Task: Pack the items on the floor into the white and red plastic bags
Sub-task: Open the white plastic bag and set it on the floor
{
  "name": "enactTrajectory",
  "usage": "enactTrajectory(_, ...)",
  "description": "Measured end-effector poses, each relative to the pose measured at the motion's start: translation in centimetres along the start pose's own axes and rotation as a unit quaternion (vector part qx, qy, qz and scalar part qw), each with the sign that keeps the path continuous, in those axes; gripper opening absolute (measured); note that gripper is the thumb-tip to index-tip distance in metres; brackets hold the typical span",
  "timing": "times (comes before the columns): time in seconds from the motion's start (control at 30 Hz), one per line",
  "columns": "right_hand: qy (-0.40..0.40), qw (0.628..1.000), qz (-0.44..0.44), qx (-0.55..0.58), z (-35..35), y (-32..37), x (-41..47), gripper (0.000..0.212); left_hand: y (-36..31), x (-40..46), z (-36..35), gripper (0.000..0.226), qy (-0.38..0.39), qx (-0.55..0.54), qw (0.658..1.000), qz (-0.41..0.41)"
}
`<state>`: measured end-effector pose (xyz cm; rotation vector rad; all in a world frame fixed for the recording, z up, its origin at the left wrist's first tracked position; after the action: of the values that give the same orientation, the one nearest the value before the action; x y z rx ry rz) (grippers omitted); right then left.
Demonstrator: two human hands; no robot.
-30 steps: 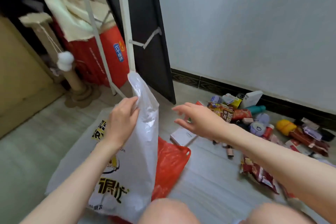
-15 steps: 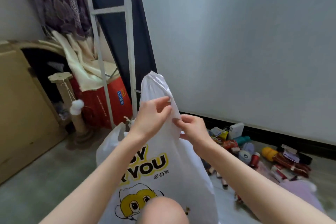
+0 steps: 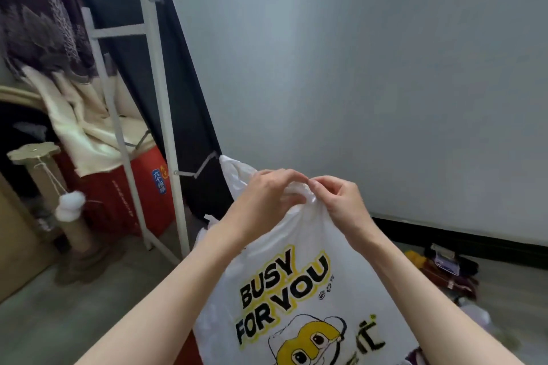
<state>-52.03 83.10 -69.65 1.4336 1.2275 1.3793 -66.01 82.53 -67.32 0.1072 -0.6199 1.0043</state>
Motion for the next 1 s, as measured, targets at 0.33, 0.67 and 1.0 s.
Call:
enactTrajectory(0.33,-0.13,0.966,0.071,-0.214,0.8,-1.1,-2.1,0.034,-0.7,2.2,-2.6,0.019,-0.03,-0.105,0.961,0.254)
enactTrajectory(0.67,-0.096,0.99,-0.049,-0.088,3.0,-1.6,-1.6,0.022,-0.1,0.0,-1.3,0.019,0.141,-0.068,0.977,0.144)
enactTrajectory(1.0,0.003,0.971,-0.17,0.168,3.1,0.3,-1.0,0.022,0.1,-0.5,-0.4,0.022,-0.048,-0.1,0.984,0.141)
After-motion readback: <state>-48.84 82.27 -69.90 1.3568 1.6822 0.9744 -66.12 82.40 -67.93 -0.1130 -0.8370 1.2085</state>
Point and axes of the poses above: each hand's wrist, its own x-axis towards the middle knuckle, its own z-axis out of the back of the hand, y = z × x, the point moved 2 cm from there along x, towards the middle knuckle, and after that the axes turned 14 degrees about x, right-handed, at the moved point
